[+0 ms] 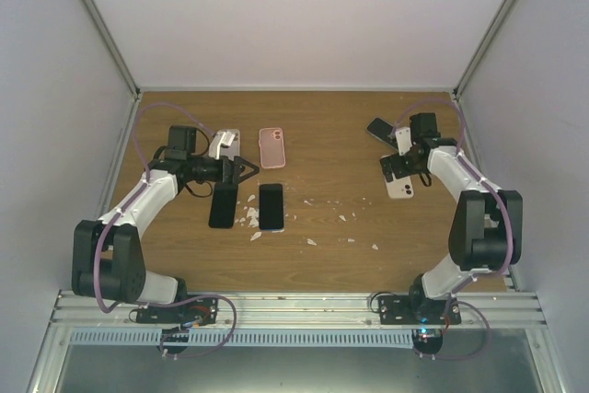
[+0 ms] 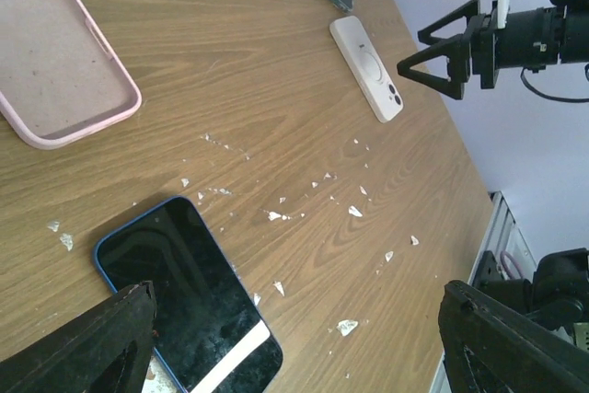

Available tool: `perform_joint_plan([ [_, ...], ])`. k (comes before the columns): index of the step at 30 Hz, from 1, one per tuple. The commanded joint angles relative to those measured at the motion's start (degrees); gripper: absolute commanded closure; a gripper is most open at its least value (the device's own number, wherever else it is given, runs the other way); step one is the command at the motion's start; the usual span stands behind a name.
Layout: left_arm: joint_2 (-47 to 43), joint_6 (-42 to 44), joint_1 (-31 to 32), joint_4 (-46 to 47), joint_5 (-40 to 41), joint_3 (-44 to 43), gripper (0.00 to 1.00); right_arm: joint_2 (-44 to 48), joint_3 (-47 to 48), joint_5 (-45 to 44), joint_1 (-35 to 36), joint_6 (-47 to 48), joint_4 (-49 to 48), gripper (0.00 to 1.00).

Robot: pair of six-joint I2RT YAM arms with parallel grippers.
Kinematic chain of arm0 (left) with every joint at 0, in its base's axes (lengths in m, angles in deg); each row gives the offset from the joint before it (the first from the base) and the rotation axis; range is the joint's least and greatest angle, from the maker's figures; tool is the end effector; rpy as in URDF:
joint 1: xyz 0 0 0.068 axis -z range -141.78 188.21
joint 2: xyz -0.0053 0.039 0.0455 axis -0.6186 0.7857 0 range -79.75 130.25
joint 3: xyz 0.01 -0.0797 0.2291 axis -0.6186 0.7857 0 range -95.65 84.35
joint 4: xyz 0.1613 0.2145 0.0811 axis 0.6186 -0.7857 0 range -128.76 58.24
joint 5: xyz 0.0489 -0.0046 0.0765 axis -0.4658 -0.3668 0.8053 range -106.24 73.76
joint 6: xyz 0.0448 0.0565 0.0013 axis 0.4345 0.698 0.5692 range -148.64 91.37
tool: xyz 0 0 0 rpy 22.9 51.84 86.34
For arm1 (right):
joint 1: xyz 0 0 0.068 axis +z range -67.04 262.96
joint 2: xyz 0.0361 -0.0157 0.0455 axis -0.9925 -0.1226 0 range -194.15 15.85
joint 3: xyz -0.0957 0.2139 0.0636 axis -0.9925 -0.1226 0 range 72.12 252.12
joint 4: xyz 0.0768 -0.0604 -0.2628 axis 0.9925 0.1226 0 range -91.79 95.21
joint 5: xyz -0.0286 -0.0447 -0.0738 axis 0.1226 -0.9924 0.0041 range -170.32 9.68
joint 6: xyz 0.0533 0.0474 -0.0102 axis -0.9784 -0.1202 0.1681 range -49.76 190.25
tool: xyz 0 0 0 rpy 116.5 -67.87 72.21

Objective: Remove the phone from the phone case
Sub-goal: Pick up the phone at the center of the board.

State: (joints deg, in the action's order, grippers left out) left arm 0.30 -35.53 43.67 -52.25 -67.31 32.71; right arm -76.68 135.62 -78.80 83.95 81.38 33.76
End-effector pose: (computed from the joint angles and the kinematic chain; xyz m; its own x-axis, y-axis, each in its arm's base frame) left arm 0.3089 -0.0761 0.1855 -0.8131 0.0019 -0.5822 0.4746 0.5813 -0.6609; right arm 0.3484 0.0077 0.1494 -0.8805 -0.2084 -0.4257 -0.2027 0.9774 -0.0593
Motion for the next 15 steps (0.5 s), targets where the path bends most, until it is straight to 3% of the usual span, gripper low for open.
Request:
perform_joint_plan([
  [1,-0.33,0.05,-0.54,2.62,0.62,0.64,0.16,-2.28,-1.67,-1.43,-0.12,-6.16,-4.05,0.0],
  [15,0.02,-0.71,-1.09,3.44,1.19,1.4,0.16,-8.44,-3.07,-2.88,-0.12,-8.83,-6.92,0.0],
])
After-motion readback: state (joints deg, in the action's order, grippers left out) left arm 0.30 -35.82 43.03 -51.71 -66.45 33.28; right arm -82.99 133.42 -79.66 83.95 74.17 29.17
